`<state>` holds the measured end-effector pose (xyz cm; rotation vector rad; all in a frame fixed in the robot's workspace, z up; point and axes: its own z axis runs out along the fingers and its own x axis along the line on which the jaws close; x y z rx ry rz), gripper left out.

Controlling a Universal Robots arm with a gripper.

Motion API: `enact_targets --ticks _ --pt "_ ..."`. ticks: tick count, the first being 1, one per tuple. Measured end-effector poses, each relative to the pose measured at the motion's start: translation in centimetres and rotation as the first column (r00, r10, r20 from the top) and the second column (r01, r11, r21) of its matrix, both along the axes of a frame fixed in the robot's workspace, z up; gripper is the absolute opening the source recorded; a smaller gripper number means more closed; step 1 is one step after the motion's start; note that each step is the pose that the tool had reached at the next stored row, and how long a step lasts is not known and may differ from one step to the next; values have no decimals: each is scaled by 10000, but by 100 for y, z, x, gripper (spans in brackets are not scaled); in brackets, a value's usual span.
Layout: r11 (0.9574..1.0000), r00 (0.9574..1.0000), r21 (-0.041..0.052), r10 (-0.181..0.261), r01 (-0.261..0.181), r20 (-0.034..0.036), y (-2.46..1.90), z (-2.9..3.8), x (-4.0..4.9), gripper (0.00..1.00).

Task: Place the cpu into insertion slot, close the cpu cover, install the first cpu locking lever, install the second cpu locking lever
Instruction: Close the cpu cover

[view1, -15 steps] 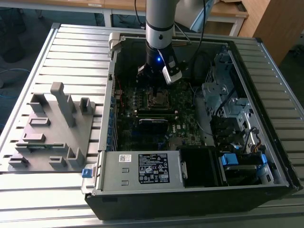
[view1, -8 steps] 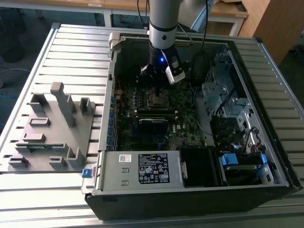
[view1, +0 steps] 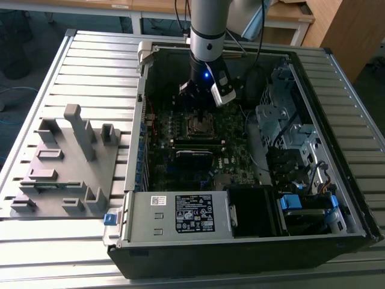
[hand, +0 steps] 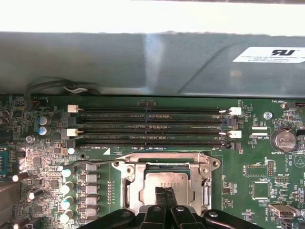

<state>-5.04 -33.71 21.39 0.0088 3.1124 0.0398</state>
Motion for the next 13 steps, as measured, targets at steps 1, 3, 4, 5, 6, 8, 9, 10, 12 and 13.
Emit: enact_targets --ticks 1,3,4,5,6,8,9,10,12,13 --pt "10000 10000 -1 0 0 0 0 10 0 10" --pt "10000 10000 0 0 0 0 0 25 0 10" --pt "10000 10000 2 0 0 1 0 24 0 10" --pt "10000 10000 2 1 -1 1 0 24 1 10" --pt "10000 10000 2 2 -2 1 0 25 6 10" --pt "10000 10000 0 0 0 0 0 25 18 10" --pt "10000 10000 -1 1 -1 0 -1 26 21 10" --pt "10000 10000 0 0 0 0 0 25 22 10" --pt "10000 10000 0 0 0 0 -4 25 25 10" --pt "10000 10000 0 1 -1 0 -9 25 26 10"
